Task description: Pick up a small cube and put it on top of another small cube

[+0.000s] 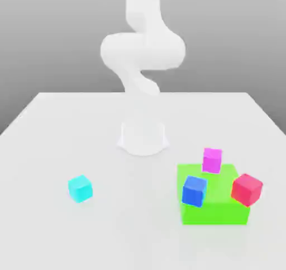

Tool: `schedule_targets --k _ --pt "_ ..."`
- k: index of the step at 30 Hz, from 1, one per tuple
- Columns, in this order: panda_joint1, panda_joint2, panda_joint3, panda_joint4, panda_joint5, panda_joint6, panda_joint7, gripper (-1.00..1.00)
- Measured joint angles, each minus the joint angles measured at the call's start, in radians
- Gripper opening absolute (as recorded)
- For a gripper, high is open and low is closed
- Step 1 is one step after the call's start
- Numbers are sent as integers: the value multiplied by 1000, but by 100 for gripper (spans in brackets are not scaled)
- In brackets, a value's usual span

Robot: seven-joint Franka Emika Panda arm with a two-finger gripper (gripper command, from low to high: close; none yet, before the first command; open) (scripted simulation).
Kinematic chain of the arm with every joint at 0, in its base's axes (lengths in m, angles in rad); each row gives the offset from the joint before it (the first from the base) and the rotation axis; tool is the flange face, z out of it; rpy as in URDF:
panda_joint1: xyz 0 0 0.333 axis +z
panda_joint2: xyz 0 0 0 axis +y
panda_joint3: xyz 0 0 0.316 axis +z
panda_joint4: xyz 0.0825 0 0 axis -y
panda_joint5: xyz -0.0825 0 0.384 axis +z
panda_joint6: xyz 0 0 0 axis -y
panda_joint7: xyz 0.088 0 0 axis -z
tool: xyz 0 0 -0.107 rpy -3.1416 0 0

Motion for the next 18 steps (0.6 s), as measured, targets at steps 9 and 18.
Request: schedule_targets --k 9,18 --pt "-184 265 -51 -287 -49 234 145 0" --pt "-362 641 -150 -587 -45 545 269 0"
